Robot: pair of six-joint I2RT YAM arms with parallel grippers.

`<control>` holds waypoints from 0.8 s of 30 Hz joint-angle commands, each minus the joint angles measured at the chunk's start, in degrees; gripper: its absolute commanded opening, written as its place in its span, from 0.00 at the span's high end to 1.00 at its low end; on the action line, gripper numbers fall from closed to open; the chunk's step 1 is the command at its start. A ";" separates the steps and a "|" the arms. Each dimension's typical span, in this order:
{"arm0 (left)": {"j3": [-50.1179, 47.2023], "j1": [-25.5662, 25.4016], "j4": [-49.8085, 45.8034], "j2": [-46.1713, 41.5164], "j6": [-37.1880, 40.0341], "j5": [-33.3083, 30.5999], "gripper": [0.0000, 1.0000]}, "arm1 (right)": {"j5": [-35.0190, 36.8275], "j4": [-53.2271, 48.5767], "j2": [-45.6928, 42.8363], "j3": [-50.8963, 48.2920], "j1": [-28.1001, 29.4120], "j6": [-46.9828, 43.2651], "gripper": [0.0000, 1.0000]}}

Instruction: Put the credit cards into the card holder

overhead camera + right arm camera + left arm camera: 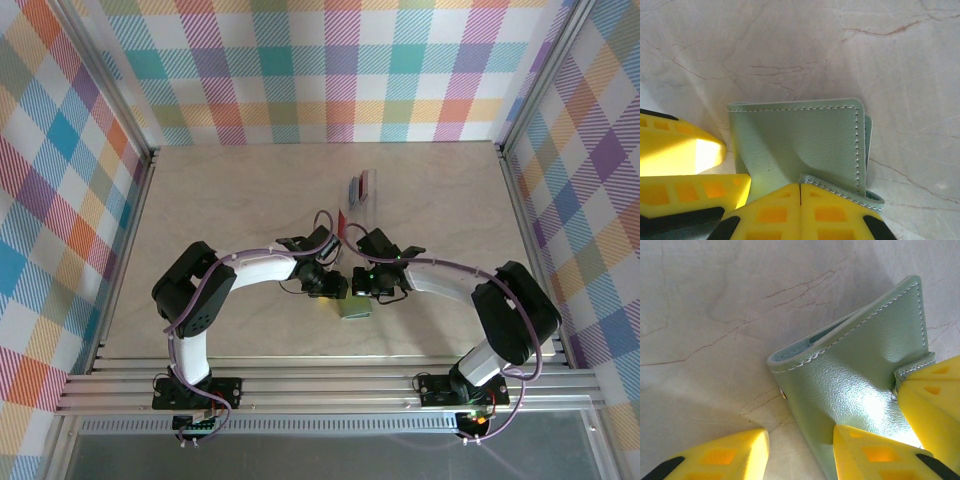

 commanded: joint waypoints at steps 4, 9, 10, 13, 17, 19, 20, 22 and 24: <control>-1.78 -0.93 4.67 5.08 -0.28 2.48 0.60 | 0.55 -9.68 2.67 -5.99 2.10 2.63 1.00; -1.82 -0.80 4.67 5.04 -0.28 2.40 0.60 | 0.63 -11.36 2.92 -6.32 2.94 3.51 1.00; -1.82 -0.80 4.67 5.08 -0.28 2.45 0.60 | 0.64 -11.36 2.59 -6.45 3.12 3.69 1.00; -1.82 -0.84 4.66 5.02 -0.28 2.63 0.60 | 0.36 -11.77 3.58 -6.49 3.81 4.02 1.00; -2.32 -0.66 7.01 4.34 -0.29 3.37 0.60 | -0.70 -11.99 3.45 -8.14 4.07 4.98 1.00; -2.77 -0.60 8.25 3.73 -0.69 4.38 0.59 | -1.25 -12.03 2.67 -9.13 4.04 5.73 1.00; -3.09 -0.62 8.82 3.32 -0.85 4.83 0.58 | -1.81 -11.87 2.45 -9.54 4.07 6.00 1.00; -3.48 -0.58 9.57 2.68 -0.90 5.29 0.57 | -1.72 -12.38 2.39 -10.16 4.21 6.51 1.00; -3.83 -0.49 10.17 2.20 -0.90 5.64 0.56 | -2.32 -12.35 2.22 -10.84 4.22 6.97 1.00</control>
